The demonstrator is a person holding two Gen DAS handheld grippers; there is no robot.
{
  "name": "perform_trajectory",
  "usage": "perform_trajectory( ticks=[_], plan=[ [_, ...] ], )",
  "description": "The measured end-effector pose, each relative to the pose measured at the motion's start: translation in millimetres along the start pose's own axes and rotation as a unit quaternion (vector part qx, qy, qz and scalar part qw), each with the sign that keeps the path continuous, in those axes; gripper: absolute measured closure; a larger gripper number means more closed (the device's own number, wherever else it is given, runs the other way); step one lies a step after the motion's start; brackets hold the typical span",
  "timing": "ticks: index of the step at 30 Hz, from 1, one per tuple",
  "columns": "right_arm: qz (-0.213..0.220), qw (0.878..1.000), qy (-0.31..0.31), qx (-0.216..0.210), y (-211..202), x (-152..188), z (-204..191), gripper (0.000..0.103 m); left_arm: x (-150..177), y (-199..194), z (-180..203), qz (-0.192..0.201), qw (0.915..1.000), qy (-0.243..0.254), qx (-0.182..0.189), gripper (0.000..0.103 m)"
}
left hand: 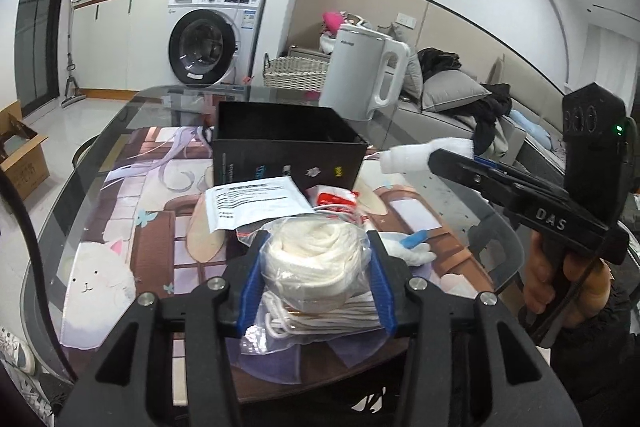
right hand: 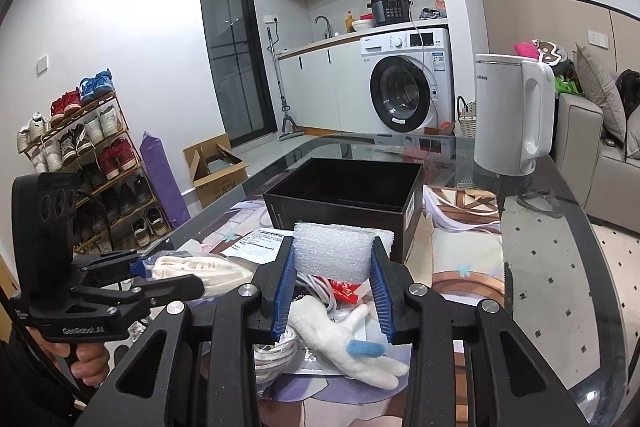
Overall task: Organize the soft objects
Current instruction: 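Grasp the clear bag of coiled white rope with the left tool while the right tool holds the bubble wrap, then lift and carry the rope bag and bubble wrap over the black box with both tools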
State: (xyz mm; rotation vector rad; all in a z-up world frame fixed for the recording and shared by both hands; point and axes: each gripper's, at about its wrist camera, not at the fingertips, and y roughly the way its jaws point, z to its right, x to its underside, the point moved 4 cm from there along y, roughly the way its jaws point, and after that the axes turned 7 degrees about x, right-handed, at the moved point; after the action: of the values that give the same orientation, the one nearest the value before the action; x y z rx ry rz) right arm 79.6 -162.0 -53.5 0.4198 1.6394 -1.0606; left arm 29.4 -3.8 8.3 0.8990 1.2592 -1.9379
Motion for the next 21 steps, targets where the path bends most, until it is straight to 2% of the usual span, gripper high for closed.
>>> perform_trajectory(
  ticks=[7, 21],
  plan=[
    [0.015, 1.0, 0.005, 0.0, -10.3, -5.9, 4.7, 0.068, -4.3, -6.3, 15.7, 0.012, 0.9995, 0.019, 0.021, 0.058],
    [0.024, 1.0, -0.006, -0.007, -12.1, -14.0, -0.7, 0.068, -36.4, 0.1, -0.9, 0.053, 0.9979, 0.035, -0.012, 0.058]
  ],
)
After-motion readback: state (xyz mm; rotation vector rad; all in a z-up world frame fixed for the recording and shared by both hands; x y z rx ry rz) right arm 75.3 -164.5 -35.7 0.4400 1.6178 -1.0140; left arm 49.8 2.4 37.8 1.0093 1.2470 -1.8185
